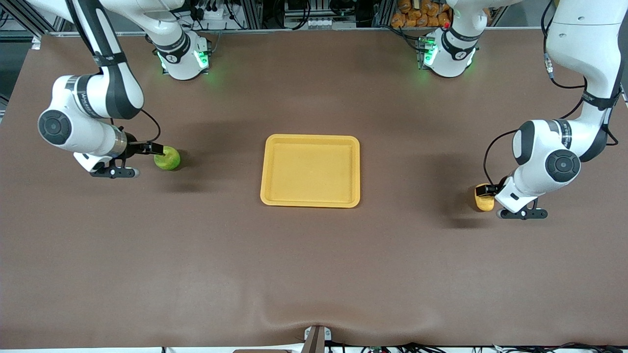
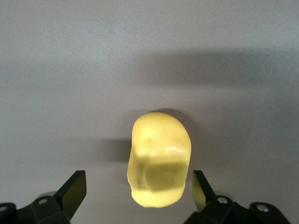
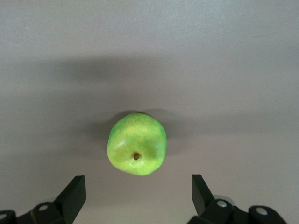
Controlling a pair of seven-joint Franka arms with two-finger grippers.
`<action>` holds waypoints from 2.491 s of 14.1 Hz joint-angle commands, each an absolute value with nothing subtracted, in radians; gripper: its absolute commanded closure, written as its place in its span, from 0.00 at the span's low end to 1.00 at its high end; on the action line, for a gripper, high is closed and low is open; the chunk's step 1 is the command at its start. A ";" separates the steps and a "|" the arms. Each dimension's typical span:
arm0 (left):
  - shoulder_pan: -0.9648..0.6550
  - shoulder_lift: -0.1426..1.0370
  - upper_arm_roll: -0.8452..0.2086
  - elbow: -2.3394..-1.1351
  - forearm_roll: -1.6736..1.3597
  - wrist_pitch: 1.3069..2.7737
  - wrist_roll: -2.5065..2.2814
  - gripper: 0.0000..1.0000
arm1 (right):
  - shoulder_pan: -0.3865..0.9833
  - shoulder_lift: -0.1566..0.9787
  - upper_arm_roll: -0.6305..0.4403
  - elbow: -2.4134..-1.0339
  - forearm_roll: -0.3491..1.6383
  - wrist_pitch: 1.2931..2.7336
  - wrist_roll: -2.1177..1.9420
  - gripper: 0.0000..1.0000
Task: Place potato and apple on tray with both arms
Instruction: 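Lower and close the right gripper on the apple while the left grasps potato, then carry the potato with the left gripper toward the tray while the right lifts apple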
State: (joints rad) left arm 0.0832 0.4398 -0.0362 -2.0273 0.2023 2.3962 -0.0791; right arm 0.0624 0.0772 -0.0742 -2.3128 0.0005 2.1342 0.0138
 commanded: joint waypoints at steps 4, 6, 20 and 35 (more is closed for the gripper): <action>0.089 0.466 -0.043 -2.005 0.212 2.408 -0.095 0.00 | 0.101 0.052 -0.077 -2.410 0.003 2.258 0.060 0.00; 0.087 0.468 -0.044 -2.005 0.210 2.410 -0.097 0.00 | 0.110 0.070 -0.077 -2.427 0.003 2.308 0.060 0.00; 0.072 0.491 -0.046 -2.003 0.218 2.428 -0.094 0.79 | 0.115 0.149 -0.080 -2.428 -0.014 2.370 0.055 0.00; 0.034 0.454 -0.126 -1.882 0.209 2.248 -0.094 1.00 | 0.069 0.219 -0.078 -2.430 -0.060 2.422 0.054 0.14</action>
State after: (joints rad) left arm 0.0327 0.4716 -0.1101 -1.9134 0.2023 2.3102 -0.0836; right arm 0.0813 0.2194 -0.0874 -2.4214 -0.0365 2.4087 0.0442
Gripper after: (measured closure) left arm 0.480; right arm 0.000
